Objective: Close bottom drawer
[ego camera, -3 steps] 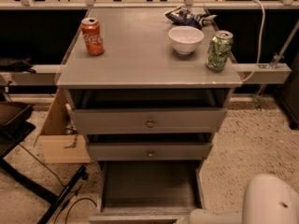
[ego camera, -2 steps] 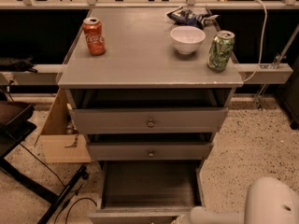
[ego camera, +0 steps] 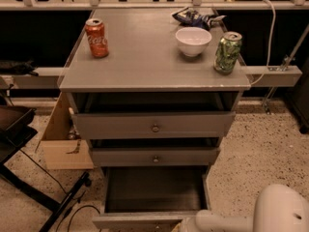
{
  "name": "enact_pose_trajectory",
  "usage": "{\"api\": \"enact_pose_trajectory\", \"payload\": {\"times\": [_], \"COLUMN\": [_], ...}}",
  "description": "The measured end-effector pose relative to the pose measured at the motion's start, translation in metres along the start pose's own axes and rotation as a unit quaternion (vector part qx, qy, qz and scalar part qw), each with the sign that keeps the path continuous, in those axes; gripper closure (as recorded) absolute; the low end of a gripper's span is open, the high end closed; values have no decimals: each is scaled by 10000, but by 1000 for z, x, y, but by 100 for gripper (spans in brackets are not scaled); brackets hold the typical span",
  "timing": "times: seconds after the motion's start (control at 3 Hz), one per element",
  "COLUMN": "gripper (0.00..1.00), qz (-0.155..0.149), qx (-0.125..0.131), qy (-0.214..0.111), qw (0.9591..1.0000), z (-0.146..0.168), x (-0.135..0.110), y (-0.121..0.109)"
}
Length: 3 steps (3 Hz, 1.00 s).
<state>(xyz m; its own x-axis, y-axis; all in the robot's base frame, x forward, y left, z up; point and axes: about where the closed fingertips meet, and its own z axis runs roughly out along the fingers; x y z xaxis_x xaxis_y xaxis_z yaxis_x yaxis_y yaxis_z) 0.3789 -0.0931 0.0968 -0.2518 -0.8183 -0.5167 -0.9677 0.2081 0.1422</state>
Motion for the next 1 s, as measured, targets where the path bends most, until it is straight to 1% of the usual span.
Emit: {"api": "enact_pose_trajectory", "payload": {"times": [0.33,0.67,1.0], "gripper": [100,100,100], "qz": [0,-15,-15], "qx": [0,215,215], "qy": [0,-201,-201], "qw": [10000,9996,9996], "z": [0,-11,-11], "x": [0,-18,-18], "y": [0,-27,-27]}}
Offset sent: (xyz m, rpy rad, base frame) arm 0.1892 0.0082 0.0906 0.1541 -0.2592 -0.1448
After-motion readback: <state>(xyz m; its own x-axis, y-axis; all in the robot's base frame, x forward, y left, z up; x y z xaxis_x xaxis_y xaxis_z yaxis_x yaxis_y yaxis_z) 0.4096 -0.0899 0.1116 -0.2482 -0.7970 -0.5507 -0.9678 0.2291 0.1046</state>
